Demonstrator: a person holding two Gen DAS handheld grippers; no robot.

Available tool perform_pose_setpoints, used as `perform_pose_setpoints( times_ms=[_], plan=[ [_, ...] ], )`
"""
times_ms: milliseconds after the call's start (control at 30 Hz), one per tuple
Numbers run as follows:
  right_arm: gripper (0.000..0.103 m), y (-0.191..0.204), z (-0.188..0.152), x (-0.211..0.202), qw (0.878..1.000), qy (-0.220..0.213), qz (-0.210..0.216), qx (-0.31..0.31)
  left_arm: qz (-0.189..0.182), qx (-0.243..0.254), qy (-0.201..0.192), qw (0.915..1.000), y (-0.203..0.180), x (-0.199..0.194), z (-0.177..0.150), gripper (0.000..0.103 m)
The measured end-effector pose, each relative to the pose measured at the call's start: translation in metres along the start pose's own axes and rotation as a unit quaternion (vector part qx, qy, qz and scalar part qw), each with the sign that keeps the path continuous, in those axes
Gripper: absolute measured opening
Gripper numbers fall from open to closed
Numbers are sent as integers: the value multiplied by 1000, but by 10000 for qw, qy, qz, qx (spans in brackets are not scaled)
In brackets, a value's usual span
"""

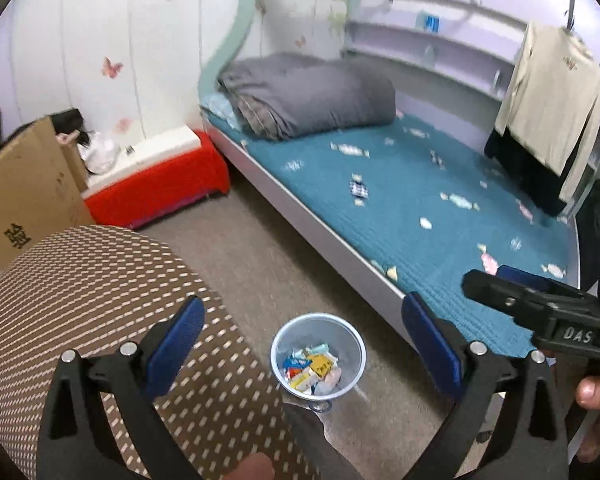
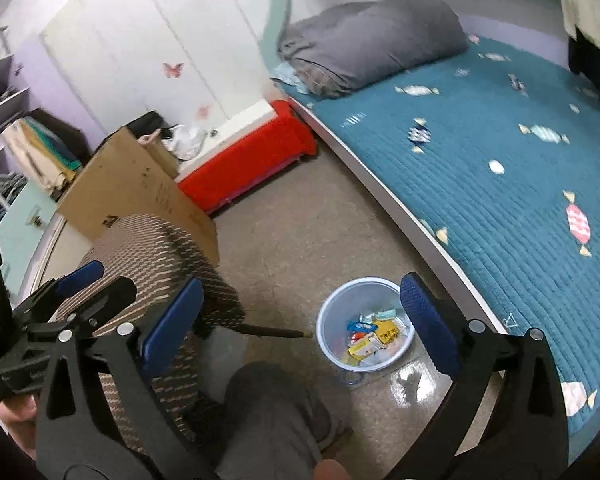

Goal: Collect trash

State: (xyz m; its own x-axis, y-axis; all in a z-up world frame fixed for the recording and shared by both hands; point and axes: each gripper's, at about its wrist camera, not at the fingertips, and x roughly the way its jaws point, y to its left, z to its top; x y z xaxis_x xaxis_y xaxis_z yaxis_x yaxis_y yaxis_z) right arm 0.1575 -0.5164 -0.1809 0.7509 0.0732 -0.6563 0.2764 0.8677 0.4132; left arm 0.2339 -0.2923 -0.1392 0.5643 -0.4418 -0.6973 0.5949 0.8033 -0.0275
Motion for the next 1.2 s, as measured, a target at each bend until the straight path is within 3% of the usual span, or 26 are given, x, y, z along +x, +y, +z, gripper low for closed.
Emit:
perform_pose_setpoints(
  times_ms=[267, 500, 633, 967, 1200],
  plan=[
    [97, 79, -11, -65, 9974, -417, 177, -564, 727, -270, -734, 9943, 11, -98, -24, 97],
    [97, 134, -24, -117, 9907, -837, 522, -936, 1636, -487, -1259, 9772, 33, -173, -41, 98],
    [97, 158, -31, -140, 9863, -1103, 535, -1107, 1940, -666, -1551, 9664, 42, -208, -52, 98],
    [97, 205, -49, -179, 9714, -1639, 524, -1634, 2346, -919, -2053, 9457, 52, -278, -77, 98],
    [97, 229, -60, -196, 9594, -1961, 427, -1982, 2305, -1110, -2210, 9411, 56, -305, -86, 98]
  ],
)
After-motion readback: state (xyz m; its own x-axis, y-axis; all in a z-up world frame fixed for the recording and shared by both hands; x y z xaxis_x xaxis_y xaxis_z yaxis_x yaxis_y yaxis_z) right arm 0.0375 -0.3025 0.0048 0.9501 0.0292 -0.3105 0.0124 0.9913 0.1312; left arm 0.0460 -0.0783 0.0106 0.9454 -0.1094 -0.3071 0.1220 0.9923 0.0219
